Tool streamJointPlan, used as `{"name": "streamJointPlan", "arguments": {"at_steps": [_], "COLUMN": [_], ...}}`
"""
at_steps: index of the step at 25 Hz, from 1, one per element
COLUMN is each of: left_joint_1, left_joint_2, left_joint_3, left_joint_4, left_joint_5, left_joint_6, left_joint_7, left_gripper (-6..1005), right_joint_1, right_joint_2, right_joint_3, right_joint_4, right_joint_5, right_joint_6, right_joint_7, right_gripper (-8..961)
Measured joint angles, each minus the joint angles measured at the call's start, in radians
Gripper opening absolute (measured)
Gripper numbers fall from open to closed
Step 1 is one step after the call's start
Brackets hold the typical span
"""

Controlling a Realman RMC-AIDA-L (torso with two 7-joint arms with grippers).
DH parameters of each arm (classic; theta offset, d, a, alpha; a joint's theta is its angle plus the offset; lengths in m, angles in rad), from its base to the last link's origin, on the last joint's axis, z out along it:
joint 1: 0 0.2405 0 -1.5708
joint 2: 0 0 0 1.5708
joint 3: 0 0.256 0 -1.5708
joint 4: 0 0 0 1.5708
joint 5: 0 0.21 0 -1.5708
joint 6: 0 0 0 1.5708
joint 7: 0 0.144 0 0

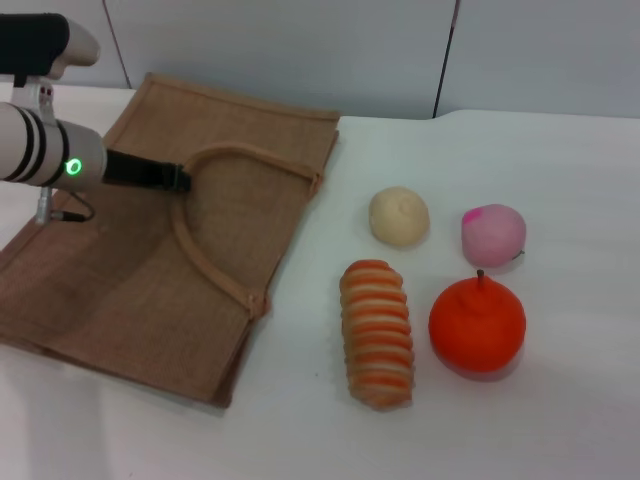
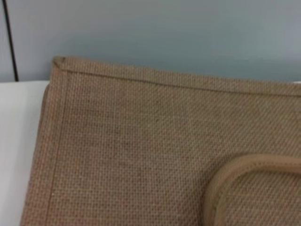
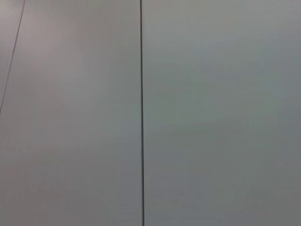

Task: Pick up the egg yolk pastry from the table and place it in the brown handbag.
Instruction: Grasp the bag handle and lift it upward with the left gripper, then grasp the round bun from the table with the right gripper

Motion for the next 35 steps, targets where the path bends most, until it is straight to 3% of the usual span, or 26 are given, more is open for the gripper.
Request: {"name": "streamJointPlan", "arguments": {"at_steps": [12,21,35], "left_joint_1": [0.078,0.164,0.211], "left_joint_2": [0.005,0.007,0.008], "left_joint_3": [-0.004,-0.006,-0.005], "left_joint_4": [0.014,0.014,0.014], "left_joint_5": [-0.411,-0.731,-0.893], "left_joint_6": [-0.117,-0.285,-0.445], "left_joint_7": [0.273,0.517,0.628], "left_gripper": [116,116,116], "right_joint_1": [0.004,0.062,0.182], "right_joint_2": [-0.001,-0.005,-0.005], "right_joint_3": [-0.021,-0.024,-0.026], "right_joint_4": [-0.001,-0.012,-0.025], "right_joint_5": [-0.032,-0.222,-0.525], "right_joint_6": [0.002,0.038,0.182], "right_joint_7": [-0.001,-0.003,0.001], "right_gripper": [856,856,857]}}
